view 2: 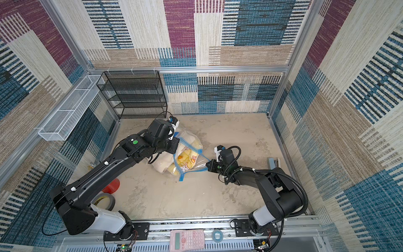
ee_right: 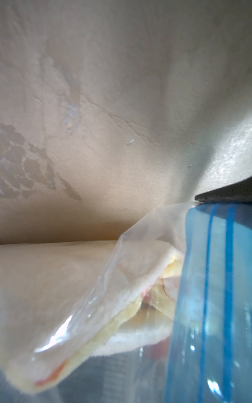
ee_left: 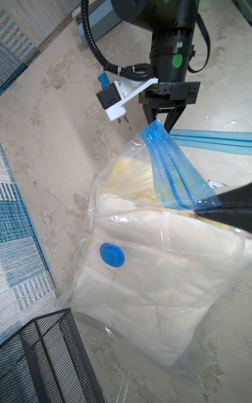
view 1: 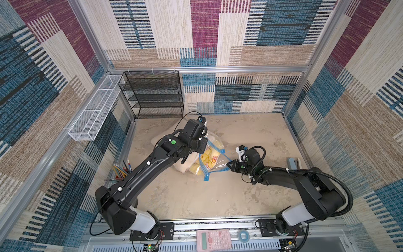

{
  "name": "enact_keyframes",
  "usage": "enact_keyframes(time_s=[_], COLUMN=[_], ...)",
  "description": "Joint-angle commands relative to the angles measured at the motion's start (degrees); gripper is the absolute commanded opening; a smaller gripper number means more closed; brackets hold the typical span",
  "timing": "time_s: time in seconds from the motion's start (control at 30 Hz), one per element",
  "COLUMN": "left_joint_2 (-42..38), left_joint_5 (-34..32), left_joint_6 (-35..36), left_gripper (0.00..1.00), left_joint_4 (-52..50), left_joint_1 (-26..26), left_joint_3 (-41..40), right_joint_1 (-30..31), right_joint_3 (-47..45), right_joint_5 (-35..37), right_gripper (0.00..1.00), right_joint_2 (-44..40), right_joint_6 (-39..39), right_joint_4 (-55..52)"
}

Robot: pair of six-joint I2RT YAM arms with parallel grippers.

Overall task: Take the blanket out of the vacuum bag
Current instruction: Open the vacuum bag at the center of the board.

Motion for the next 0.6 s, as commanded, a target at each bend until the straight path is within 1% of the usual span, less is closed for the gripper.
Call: enact_keyframes(time_s=[0.0, 0.1, 0.3, 0.4, 0.5, 0.57], left_joint_2=[-1.3, -1.2, 1.7, 3.8, 5.7, 6.8], left_joint_5=[-7.2, -6.5, 1.2, 4.9, 6.6, 7.7], left_joint_6=[2.8, 2.7, 0.3, -1.2, -2.5, -3.5], left_gripper=[0.0, 0.0, 0.0, 0.0, 0.0, 0.0], left_joint_4=[2.7, 2.8, 2.8, 2.7, 2.8, 2.9], left_joint_1=[0.3, 0.3, 0.4, 0.4, 0.5, 0.5], left_joint_3=[0.4, 0.1, 0.3, 0.7, 0.9, 0.9], right_joint_1=[-0.2, -0.2, -0.2, -0.2, -0.2, -0.2], right_joint_3=[0.0, 0.1, 0.1, 0.6, 0.9, 0.8], right_joint_5=[5.5, 5.0, 0.4, -0.7, -0.8, -0.1], right_gripper=[0.0, 0.0, 0.0, 0.11, 0.25, 0.3], right_joint_2=[0.4, 0.3, -1.2, -2.9, -5.5, -7.9], right_joint_6=[-0.5, -0.7, -1.0, -1.9, -3.4, -4.1], right_joint_4=[-6.6, -6.3, -3.3, -3.4, -4.3, -5.5])
